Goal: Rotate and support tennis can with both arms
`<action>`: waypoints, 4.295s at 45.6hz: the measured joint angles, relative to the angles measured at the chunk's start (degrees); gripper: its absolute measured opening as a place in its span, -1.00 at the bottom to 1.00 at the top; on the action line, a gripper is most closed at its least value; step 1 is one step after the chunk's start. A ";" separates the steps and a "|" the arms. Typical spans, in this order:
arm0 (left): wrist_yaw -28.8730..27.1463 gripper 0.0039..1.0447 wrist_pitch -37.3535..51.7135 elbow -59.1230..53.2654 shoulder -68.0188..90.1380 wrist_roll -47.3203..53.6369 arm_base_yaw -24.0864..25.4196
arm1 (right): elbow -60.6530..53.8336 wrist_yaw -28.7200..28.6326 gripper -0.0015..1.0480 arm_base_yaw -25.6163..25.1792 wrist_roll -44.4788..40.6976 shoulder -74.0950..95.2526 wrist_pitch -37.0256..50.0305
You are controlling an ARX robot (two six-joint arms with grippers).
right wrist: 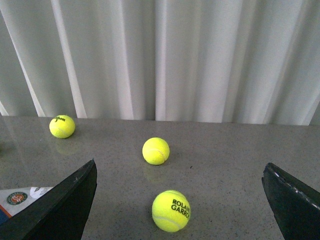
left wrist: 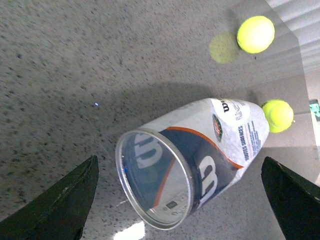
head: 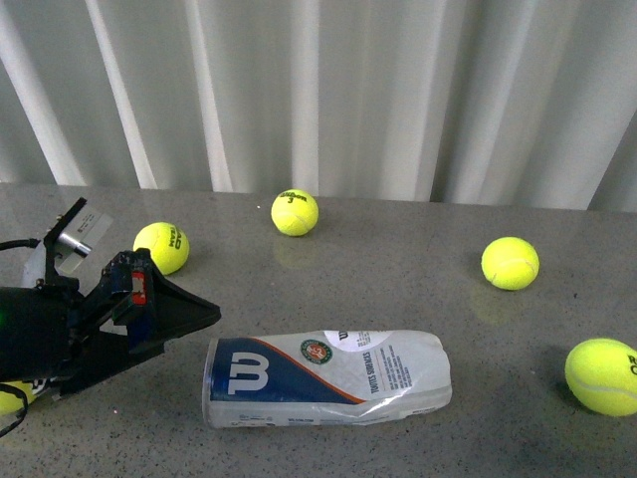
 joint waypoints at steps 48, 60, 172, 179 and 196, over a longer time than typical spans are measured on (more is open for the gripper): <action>3.54 -0.55 4.59 4.46 9.46 -13.75 -7.41 | 0.00 0.00 0.87 0.00 0.02 0.00 0.00; 6.34 -0.94 3.93 1.99 3.85 -15.21 -6.05 | 0.00 0.00 0.87 0.00 0.00 0.00 0.00; -40.11 0.88 -75.71 48.04 -6.08 73.33 -28.46 | 0.00 0.00 0.87 0.00 0.00 0.00 0.00; -34.60 0.88 -74.66 47.52 -8.52 67.65 -27.67 | 0.00 0.00 0.87 0.00 0.00 0.00 0.00; -26.75 0.88 -49.16 31.30 -24.96 21.62 -24.02 | 0.00 0.02 0.87 0.00 0.00 0.00 0.00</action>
